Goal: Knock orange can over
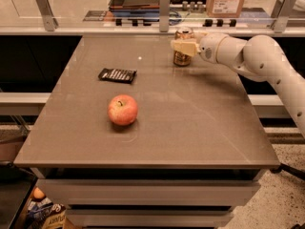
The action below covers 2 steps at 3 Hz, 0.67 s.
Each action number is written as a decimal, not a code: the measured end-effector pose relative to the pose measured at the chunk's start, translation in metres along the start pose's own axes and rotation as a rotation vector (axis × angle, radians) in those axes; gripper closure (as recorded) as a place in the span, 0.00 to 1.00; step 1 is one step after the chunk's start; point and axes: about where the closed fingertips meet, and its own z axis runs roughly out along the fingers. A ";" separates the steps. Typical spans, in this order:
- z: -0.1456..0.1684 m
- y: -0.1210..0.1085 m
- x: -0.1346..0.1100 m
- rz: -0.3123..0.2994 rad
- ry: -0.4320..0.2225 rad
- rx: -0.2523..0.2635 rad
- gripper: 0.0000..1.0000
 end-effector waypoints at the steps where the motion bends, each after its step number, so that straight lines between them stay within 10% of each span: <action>1: 0.002 0.002 0.000 0.000 0.000 -0.004 0.64; 2: 0.005 0.004 0.000 0.001 0.000 -0.009 0.87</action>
Offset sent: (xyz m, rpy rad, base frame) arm 0.0002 0.0030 -0.0005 0.0005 0.0008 0.0041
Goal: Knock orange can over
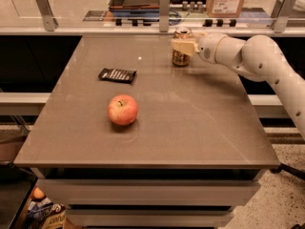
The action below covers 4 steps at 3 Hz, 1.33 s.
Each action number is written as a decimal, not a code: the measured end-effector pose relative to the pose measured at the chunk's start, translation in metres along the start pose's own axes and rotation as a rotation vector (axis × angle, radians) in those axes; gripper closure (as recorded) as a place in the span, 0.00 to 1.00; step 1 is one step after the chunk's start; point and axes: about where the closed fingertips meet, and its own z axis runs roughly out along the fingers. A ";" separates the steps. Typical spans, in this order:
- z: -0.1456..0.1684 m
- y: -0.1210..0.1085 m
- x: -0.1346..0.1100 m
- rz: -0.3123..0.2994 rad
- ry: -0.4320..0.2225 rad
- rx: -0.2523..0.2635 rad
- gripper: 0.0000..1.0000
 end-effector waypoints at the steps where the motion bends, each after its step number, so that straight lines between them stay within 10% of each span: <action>1: 0.002 0.002 0.000 0.000 0.000 -0.004 1.00; 4: 0.001 -0.018 -0.015 -0.015 0.075 0.040 1.00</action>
Offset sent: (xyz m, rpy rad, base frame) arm 0.0002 0.0025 -0.0004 0.0004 0.0006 0.0035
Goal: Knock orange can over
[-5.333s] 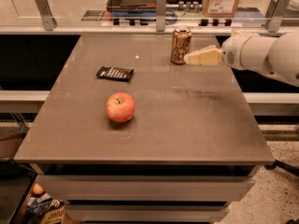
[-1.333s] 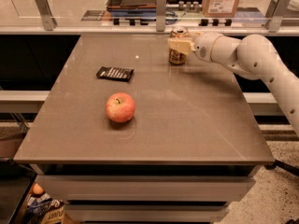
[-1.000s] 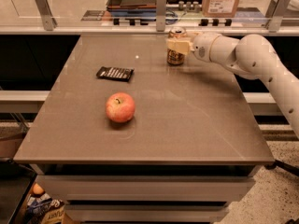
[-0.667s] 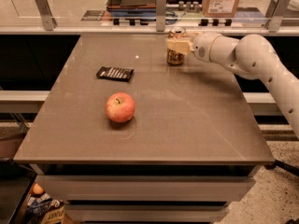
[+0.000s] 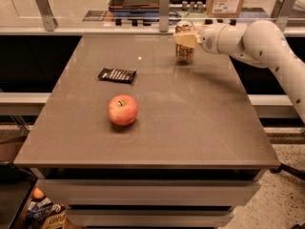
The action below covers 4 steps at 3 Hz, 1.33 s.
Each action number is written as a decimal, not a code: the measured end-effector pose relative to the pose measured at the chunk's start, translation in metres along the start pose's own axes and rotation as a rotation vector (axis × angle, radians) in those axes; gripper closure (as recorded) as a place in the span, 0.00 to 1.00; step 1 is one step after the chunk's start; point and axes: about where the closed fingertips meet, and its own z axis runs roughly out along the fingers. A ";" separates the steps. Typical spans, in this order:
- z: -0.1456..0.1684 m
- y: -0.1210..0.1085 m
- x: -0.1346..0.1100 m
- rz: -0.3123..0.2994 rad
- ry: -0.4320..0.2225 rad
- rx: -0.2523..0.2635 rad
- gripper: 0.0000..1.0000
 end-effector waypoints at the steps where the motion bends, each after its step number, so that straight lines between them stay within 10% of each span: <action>1: -0.013 -0.011 -0.006 -0.018 0.063 0.038 1.00; 4: -0.062 -0.024 0.000 -0.151 0.321 0.157 1.00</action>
Offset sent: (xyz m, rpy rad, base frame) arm -0.0261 -0.0561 0.0182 -0.2251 0.0768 -0.1256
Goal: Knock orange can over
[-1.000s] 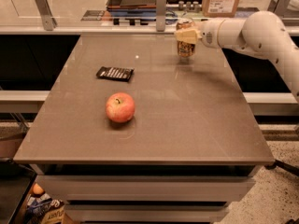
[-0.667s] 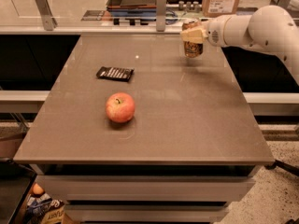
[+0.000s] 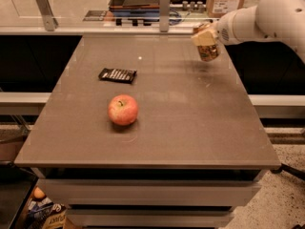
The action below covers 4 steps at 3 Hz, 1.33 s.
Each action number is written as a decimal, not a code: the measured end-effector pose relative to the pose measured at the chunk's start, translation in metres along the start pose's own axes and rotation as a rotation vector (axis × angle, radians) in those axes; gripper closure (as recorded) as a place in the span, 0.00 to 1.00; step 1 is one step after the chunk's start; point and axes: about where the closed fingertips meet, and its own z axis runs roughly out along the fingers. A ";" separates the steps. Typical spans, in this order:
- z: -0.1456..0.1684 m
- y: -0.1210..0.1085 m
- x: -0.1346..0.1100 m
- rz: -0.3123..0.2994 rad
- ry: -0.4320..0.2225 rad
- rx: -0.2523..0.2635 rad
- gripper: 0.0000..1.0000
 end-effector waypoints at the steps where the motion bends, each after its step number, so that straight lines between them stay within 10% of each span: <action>1: -0.006 -0.004 0.007 -0.048 0.110 0.042 1.00; 4: 0.019 0.000 0.030 -0.206 0.405 0.066 1.00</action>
Offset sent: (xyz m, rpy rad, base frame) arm -0.0039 -0.0216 -0.0115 -0.3718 0.1674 -0.0938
